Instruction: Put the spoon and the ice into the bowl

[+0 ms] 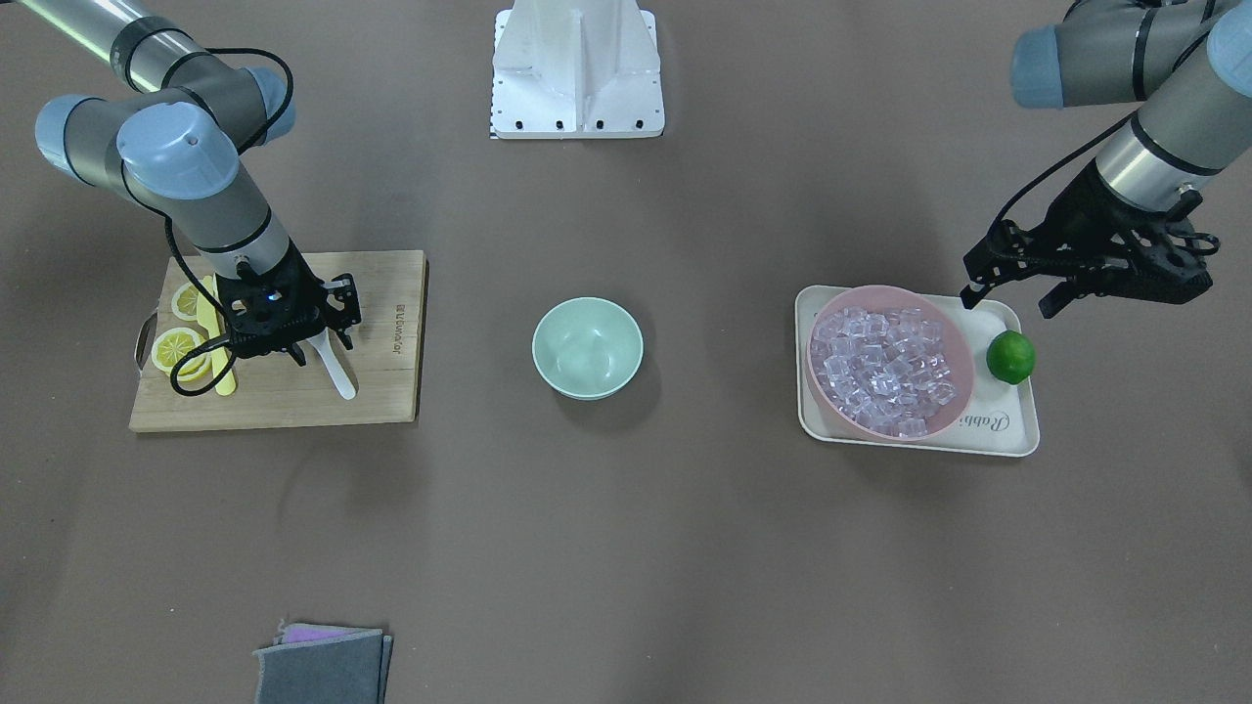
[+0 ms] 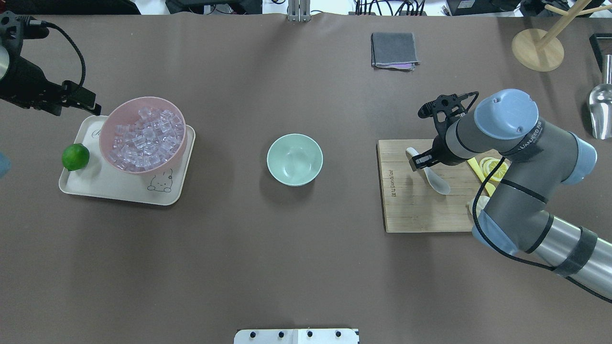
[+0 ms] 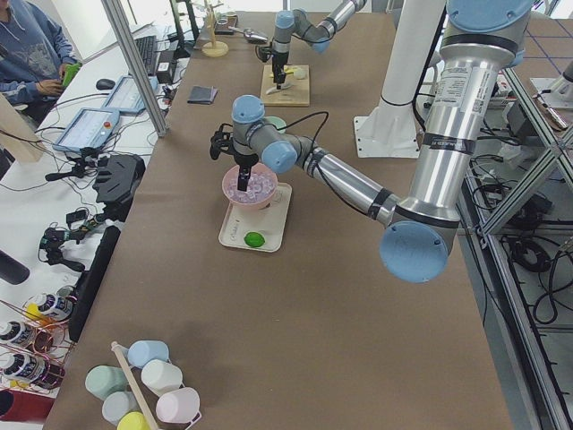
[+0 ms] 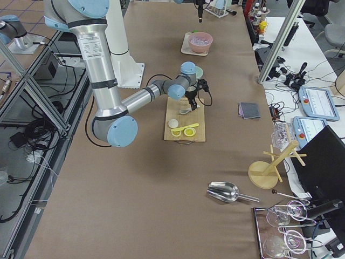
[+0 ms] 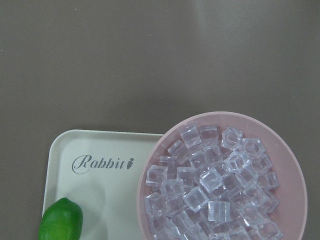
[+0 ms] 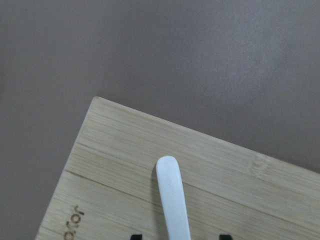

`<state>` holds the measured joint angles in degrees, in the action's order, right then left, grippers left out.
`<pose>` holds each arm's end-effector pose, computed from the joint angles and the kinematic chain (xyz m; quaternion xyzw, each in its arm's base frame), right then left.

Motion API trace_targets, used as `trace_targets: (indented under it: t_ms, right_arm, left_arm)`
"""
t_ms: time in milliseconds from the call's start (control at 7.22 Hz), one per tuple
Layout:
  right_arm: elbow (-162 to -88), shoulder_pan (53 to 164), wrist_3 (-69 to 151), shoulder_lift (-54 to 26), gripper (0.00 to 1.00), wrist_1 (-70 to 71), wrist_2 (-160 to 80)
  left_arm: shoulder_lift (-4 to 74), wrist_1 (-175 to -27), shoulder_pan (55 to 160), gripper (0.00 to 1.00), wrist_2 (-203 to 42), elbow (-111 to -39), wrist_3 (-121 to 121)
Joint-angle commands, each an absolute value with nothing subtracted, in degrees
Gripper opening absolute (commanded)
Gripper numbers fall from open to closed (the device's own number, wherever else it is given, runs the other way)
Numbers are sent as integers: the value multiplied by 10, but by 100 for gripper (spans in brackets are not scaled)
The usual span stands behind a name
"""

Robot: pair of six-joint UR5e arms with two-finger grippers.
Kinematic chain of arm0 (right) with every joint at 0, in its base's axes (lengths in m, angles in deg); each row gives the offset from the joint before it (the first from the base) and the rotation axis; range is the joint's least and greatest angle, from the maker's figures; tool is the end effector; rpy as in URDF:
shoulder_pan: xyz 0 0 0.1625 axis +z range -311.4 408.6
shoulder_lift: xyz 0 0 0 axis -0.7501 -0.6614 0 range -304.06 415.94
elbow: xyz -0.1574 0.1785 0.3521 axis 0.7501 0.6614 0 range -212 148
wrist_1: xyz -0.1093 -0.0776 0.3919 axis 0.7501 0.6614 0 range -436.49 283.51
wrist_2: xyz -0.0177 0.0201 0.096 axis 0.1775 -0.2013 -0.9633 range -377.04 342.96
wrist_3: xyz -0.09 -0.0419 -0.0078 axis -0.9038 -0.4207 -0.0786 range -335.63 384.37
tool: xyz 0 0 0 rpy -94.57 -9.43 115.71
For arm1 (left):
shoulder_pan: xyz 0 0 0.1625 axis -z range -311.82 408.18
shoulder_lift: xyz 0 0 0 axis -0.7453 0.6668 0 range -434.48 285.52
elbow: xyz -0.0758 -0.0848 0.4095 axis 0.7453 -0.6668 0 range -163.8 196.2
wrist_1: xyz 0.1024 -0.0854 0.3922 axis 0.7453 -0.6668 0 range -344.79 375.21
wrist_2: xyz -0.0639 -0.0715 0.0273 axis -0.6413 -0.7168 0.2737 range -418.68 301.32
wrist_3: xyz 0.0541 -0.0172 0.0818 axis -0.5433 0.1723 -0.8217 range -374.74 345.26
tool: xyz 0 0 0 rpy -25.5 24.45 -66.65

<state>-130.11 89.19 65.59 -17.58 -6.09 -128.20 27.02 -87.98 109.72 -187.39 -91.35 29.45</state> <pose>-0.4024 -0.4730 0.4039 0.1390 -0.3825 -0.1340 0.9035 0.2014 -0.5206 0.3790 0.0907 0.4505 -0.0021 0.8882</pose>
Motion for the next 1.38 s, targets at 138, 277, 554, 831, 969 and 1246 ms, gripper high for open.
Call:
trace_targets:
  t_ms: [138, 277, 554, 831, 969, 1246]
  right_arm:
    - [-1282, 889, 652, -162, 50, -61, -1281]
    - [-1282, 889, 652, -163, 18, -61, -1281]
    - [-1282, 888, 652, -167, 0, -61, -1286]
    - [-1290, 892, 657, -158, 0, -55, -1293]
    - [-1289, 894, 672, -126, 0, -40, -1293]
    - [-1284, 879, 875, -49, 0, -31, -1287]
  left_arm:
    - [270, -880, 1097, 97, -1874, -916, 298]
    - [270, -880, 1097, 97, -1874, -917, 298]
    - [270, -879, 1097, 97, -1875, -917, 298]
    - [270, -879, 1097, 97, -1875, -916, 298]
    - [275, -878, 1097, 97, -1875, -914, 300]
    - [290, -878, 1082, 97, -1857, -902, 325]
